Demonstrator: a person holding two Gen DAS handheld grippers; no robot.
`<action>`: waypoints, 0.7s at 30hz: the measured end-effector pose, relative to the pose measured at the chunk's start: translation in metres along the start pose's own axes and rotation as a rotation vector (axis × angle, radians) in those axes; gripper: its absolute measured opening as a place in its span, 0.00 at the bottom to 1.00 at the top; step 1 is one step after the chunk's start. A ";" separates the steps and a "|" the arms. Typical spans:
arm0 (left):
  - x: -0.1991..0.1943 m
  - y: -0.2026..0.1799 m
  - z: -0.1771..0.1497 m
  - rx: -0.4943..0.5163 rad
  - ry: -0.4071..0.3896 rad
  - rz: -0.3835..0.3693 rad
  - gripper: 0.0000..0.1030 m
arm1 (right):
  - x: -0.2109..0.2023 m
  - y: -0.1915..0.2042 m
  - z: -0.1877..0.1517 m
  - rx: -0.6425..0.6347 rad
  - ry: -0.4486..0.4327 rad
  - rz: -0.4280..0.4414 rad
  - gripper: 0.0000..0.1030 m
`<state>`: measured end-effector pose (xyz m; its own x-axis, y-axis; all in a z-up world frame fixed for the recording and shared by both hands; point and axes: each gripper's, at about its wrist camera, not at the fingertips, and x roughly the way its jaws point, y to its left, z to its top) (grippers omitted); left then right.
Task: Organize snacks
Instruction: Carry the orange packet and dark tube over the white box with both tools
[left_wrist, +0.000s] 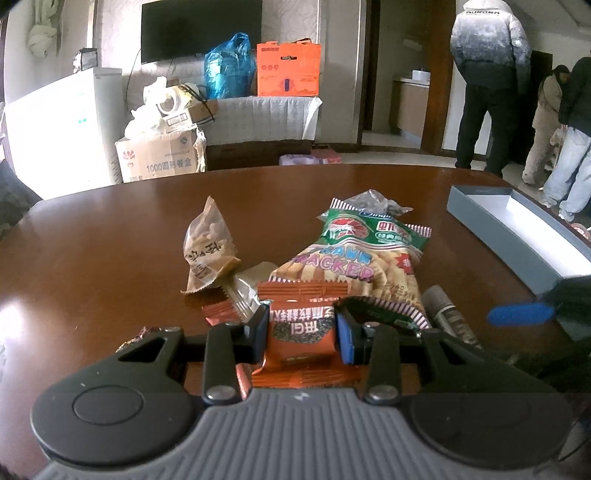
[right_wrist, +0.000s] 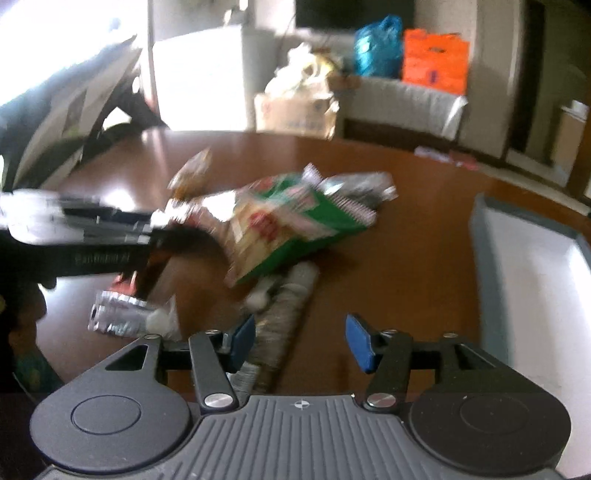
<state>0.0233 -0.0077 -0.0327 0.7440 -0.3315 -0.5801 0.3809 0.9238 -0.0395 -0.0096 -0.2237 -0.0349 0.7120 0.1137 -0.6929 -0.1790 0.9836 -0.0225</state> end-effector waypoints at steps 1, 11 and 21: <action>0.000 0.000 0.000 0.001 -0.003 0.001 0.34 | 0.006 0.006 0.001 -0.022 0.020 0.007 0.49; -0.006 0.003 0.002 -0.006 -0.022 -0.011 0.34 | -0.014 0.000 -0.005 -0.069 0.007 -0.042 0.24; -0.024 -0.019 0.019 0.028 -0.078 -0.053 0.35 | -0.042 -0.024 0.009 0.035 -0.114 0.010 0.24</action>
<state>0.0089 -0.0205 -0.0027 0.7628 -0.3944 -0.5124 0.4348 0.8994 -0.0450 -0.0286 -0.2507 0.0014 0.7833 0.1372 -0.6063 -0.1642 0.9864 0.0111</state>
